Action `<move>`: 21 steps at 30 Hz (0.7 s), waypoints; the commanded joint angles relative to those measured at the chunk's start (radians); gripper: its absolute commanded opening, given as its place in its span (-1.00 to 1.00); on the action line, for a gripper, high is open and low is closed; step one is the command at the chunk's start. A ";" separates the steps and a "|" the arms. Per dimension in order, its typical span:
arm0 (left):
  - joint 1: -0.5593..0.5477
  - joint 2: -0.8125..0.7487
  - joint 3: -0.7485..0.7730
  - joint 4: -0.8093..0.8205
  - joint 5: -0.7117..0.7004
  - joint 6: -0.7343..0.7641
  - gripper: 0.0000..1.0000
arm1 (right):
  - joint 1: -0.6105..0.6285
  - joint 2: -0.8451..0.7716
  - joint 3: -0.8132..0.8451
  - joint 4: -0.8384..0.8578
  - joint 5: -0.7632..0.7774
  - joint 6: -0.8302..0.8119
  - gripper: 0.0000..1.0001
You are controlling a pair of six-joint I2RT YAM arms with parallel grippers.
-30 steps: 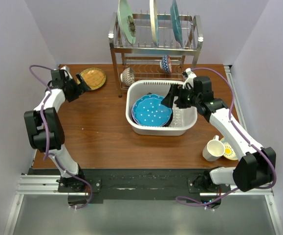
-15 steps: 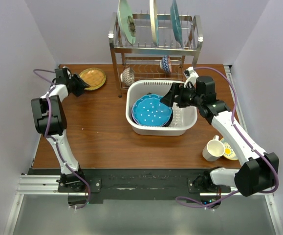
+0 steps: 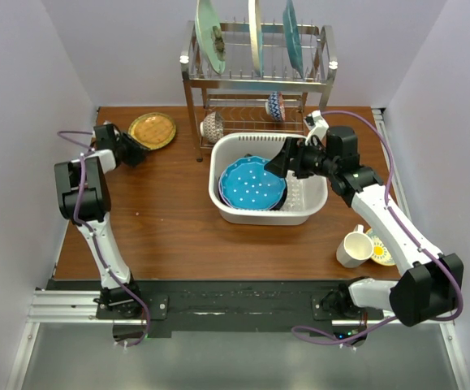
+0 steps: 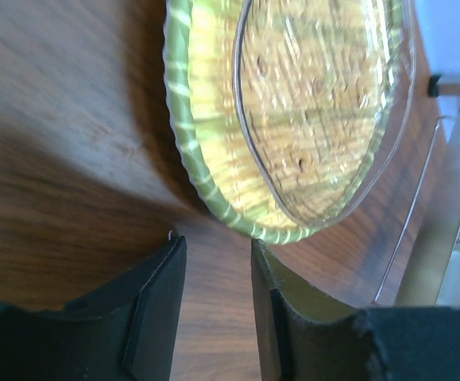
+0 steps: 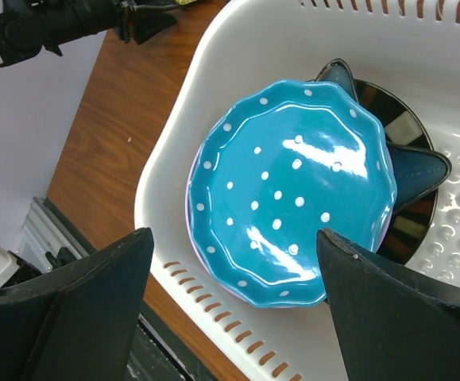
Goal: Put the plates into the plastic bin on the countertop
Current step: Pick up the plate at the center of the board.
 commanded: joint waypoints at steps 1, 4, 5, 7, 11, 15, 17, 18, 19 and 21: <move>0.019 0.030 -0.046 0.114 0.006 -0.054 -0.14 | 0.000 -0.018 0.002 0.041 -0.035 0.009 0.74; 0.026 0.038 -0.074 0.163 0.011 -0.078 -0.14 | 0.001 -0.013 0.008 0.034 -0.036 0.004 0.74; 0.029 0.038 -0.081 0.192 0.014 -0.086 -0.14 | 0.001 -0.012 0.006 0.033 -0.038 0.001 0.74; 0.037 0.048 -0.103 0.233 0.026 -0.112 -0.13 | 0.001 -0.008 0.009 0.033 -0.038 0.003 0.74; 0.048 0.079 -0.124 0.300 0.060 -0.157 -0.13 | 0.000 -0.005 0.009 0.034 -0.038 0.003 0.74; 0.049 0.126 -0.127 0.347 0.081 -0.196 -0.25 | 0.001 -0.002 0.011 0.028 -0.041 0.001 0.74; 0.051 0.149 -0.126 0.369 0.090 -0.204 -0.45 | 0.001 -0.002 0.012 0.024 -0.042 0.000 0.74; 0.051 0.156 -0.118 0.369 0.089 -0.206 -0.61 | 0.000 -0.002 0.012 0.022 -0.042 -0.002 0.74; 0.051 0.162 -0.115 0.366 0.089 -0.207 -0.67 | 0.000 -0.004 0.014 0.021 -0.042 -0.002 0.74; 0.051 0.173 -0.115 0.364 0.090 -0.210 -0.84 | 0.001 -0.004 0.016 0.016 -0.041 -0.003 0.74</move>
